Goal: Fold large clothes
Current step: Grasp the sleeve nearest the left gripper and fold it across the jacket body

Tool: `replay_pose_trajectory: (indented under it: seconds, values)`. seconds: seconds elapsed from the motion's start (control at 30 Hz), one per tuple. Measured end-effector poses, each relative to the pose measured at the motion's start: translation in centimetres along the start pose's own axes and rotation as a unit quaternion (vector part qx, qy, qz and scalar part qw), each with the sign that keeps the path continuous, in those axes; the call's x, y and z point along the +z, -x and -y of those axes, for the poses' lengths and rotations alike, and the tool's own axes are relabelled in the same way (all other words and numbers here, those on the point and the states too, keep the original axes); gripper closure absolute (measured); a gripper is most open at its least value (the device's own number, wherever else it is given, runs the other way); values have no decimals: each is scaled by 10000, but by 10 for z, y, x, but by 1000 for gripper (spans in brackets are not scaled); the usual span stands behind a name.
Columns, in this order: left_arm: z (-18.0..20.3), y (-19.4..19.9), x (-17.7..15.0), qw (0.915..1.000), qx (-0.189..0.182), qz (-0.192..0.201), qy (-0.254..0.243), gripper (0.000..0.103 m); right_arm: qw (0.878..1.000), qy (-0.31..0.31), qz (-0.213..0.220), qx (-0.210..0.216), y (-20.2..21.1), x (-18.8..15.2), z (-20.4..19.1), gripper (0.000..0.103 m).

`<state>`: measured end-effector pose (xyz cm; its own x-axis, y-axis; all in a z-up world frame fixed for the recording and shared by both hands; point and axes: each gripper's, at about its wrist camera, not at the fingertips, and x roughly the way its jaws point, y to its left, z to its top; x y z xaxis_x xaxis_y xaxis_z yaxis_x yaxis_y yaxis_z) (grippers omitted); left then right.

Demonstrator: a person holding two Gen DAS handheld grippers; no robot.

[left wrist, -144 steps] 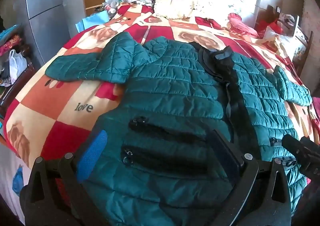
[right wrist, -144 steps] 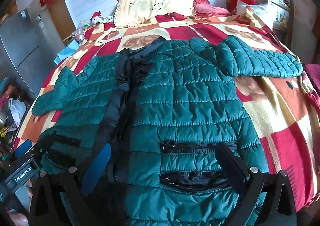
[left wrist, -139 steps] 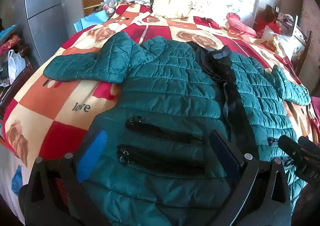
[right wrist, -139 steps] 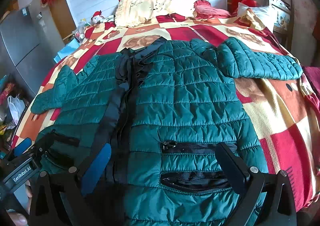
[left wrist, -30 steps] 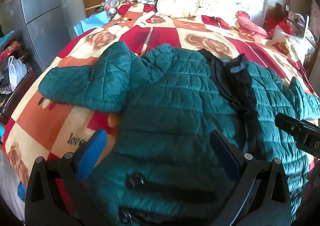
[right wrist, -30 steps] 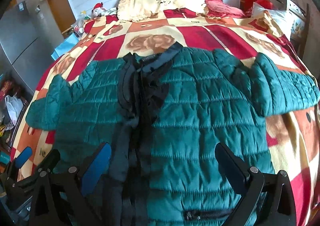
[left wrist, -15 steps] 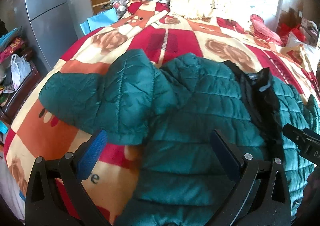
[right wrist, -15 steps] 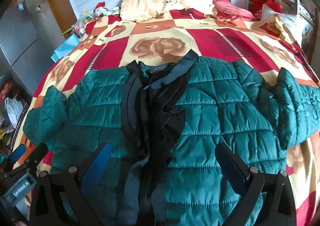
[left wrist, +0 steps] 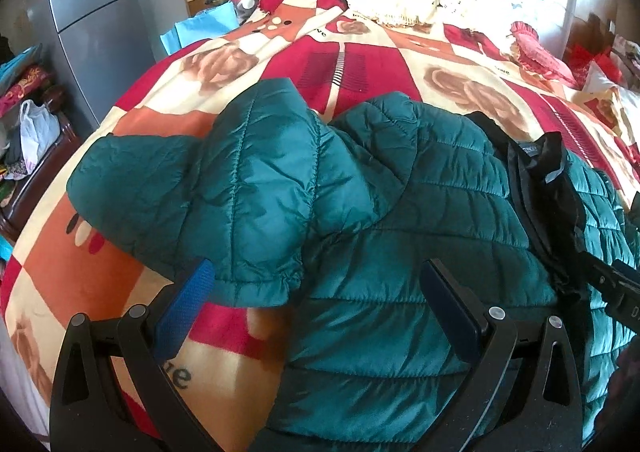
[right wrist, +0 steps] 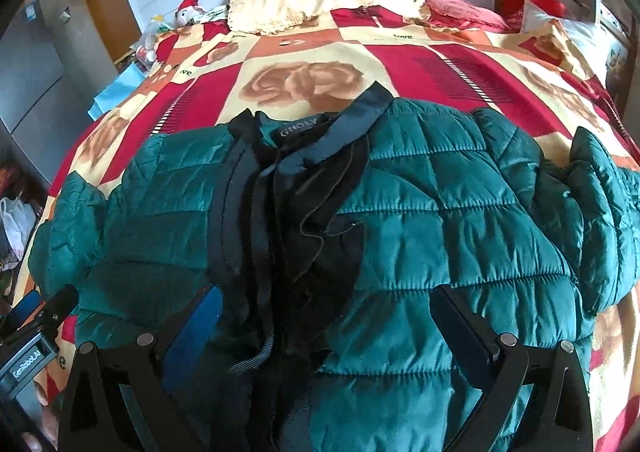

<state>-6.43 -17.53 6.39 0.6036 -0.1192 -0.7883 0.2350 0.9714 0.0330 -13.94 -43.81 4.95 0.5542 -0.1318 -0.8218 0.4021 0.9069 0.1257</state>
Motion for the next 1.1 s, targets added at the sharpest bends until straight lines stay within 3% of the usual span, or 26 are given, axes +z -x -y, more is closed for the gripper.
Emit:
replay_pose_trajectory:
  seconds: [0.33, 0.5, 0.6, 0.7, 0.87, 0.97, 1.1]
  values:
    - [-35, -2, 12, 9995, 174, 80, 242, 0, 9996, 260, -24, 54, -5, -2, -15, 0]
    - [-72, -10, 18, 9978, 532, 139, 380, 0, 9995, 310, -20, 80, -4, -2, -19, 0]
    - [-112, -22, 21, 9934, 848, 55, 764, 0, 9994, 326, -24, 119, -3, -2, -21, 0]
    - [-158, -33, 24, 9849, 1167, 66, 1279, 0, 9992, 364, -49, 161, -1, -5, -22, 0]
    - [-235, -61, 28, 9623, 1546, -144, 2232, 0, 9990, 371, -133, 207, -2, -8, -23, 0]
    - [-265, -76, 30, 9504, 1652, -241, 2626, 0, 9989, 370, -166, 229, -2, -10, -23, 0]
    - [-281, -94, 37, 9439, 1766, -306, 2774, 1, 9987, 390, -218, 265, -1, -11, -25, 0]
